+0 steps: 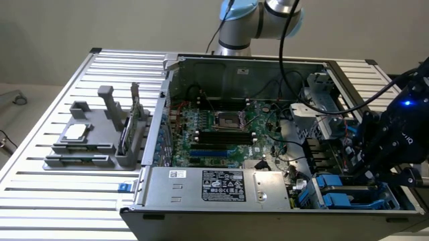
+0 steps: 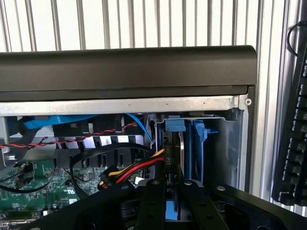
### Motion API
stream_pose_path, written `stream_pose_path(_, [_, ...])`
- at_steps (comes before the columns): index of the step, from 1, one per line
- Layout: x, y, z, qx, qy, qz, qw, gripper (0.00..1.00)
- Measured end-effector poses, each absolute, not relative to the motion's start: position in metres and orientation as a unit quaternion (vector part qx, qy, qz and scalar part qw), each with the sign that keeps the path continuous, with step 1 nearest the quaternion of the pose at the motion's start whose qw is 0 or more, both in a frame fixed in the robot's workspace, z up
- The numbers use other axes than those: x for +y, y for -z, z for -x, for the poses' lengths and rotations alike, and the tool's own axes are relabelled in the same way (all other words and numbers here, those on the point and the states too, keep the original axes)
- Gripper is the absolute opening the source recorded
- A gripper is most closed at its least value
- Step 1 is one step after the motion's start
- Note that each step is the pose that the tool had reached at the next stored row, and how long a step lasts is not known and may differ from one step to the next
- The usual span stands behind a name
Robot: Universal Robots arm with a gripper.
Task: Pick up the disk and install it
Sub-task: 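Insert the first disk wire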
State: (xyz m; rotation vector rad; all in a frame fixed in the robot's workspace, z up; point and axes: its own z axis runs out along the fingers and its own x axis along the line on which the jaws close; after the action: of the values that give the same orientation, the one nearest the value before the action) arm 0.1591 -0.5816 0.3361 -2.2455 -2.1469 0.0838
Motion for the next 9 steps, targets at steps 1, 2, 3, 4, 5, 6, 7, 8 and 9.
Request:
stream_pose_path(1, [-0.5817, -0.3361, -0.1591, -0.69, -0.027, 0.723, 0.017, 0.17])
stream_pose_path(2, [-0.5816, -0.3361, -0.1593, -0.69, -0.027, 0.723, 0.017, 0.17])
stream_pose_path(3, [-0.5817, -0.3361, -0.1593, -0.69, -0.026, 0.723, 0.018, 0.17])
stream_pose_path(4, [-0.5816, -0.3361, -0.1594, -0.69, -0.026, 0.723, 0.018, 0.17])
stream_pose_path(5, [-0.5817, -0.3361, -0.1594, -0.69, -0.026, 0.723, 0.018, 0.17])
stream_pose_path(6, [-0.5817, -0.3361, -0.1594, -0.69, -0.026, 0.723, 0.019, 0.17])
stream_pose_path(7, [-0.5818, -0.3361, -0.1594, -0.69, -0.025, 0.723, 0.019, 0.17])
stream_pose_path(8, [-0.582, -0.336, -0.1594, -0.69, -0.025, 0.723, 0.019, 0.17])
stream_pose_path(9, [-0.5822, -0.336, -0.1595, -0.69, -0.025, 0.723, 0.019, 0.17])
